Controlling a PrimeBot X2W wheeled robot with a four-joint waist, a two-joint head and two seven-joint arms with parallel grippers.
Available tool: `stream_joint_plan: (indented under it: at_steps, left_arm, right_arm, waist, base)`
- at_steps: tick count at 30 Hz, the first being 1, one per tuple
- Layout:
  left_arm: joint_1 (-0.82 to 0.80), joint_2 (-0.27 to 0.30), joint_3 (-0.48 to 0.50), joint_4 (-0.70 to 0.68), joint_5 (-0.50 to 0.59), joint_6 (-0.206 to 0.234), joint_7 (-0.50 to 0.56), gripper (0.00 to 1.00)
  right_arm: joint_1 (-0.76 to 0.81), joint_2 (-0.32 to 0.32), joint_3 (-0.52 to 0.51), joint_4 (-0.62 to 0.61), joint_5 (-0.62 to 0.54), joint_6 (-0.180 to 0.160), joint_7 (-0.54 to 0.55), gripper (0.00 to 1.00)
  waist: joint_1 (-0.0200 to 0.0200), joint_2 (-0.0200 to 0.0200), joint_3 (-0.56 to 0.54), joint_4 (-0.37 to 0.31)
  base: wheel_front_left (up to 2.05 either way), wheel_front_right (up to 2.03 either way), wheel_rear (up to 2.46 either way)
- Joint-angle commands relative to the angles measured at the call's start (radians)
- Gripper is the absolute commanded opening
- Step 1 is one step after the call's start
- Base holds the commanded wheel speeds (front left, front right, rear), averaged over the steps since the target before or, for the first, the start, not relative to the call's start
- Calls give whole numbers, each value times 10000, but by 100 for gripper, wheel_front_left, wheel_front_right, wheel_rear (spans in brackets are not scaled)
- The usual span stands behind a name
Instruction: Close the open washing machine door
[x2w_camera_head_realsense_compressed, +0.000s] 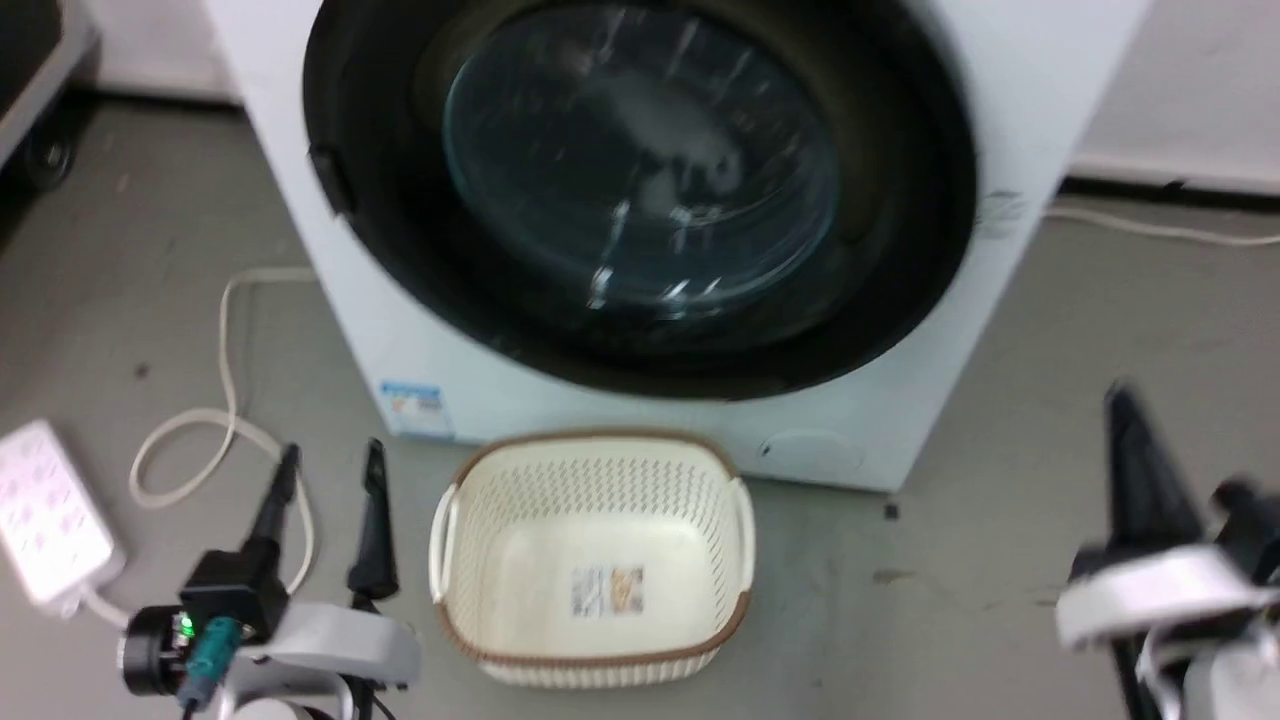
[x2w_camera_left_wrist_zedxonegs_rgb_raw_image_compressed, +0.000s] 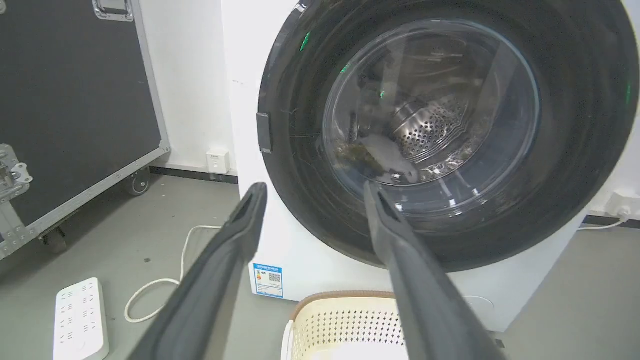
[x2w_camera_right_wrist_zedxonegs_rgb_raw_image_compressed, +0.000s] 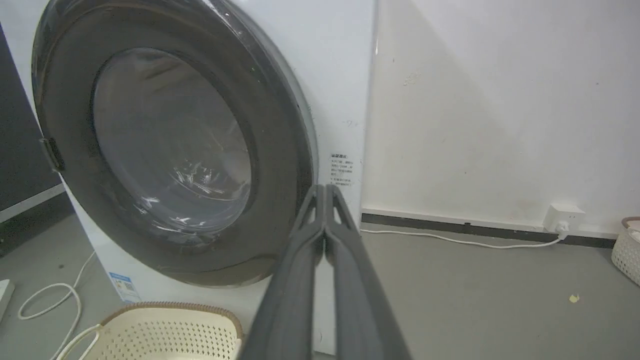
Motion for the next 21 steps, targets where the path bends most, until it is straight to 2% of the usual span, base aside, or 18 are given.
stream_joint_plan:
  at_steps: [1, 8, 14, 15, 16, 21]
  left_arm:
    - [166, 18, -99, 117, 100, -78, -43, 100]
    - [138, 25, -423, 366, 149, -182, 205, 100]
    - [193, -72, -485, 688, -127, -244, 555, 100]
    - [211, -83, -494, 726, -156, -248, 562, 100]
    - [231, -90, -496, 762, -182, -244, 573, 100]
    - [269, -106, -471, 889, -306, -186, 654, 100]
  right_arm:
    - [489, -24, 162, -166, 5, -7, 114, 0]
    - [1974, -24, 636, -928, 145, -7, 745, 0]
    - [2593, -24, 857, -930, 551, -7, 1391, 0]
    - [2657, -24, 895, -879, 641, -7, 1490, 23]
    - [2715, -24, 931, -826, 711, -7, 1598, 100]
    - [2842, -24, 1092, -810, 782, -7, 1706, 100]
  waist:
    - [3, -1, -588, -495]
    - [3, -1, -835, -661]
    - [3, -1, -943, -654]
    - [3, -1, -962, -645]
    - [3, -1, -976, -637]
    - [3, -1, -1019, -569]
  base:
    - [0, 0, 0]
    - [0, 0, 0]
    - [0, 0, 0]
    - [0, 0, 0]
    - [0, 0, 0]
    - [0, 0, 0]
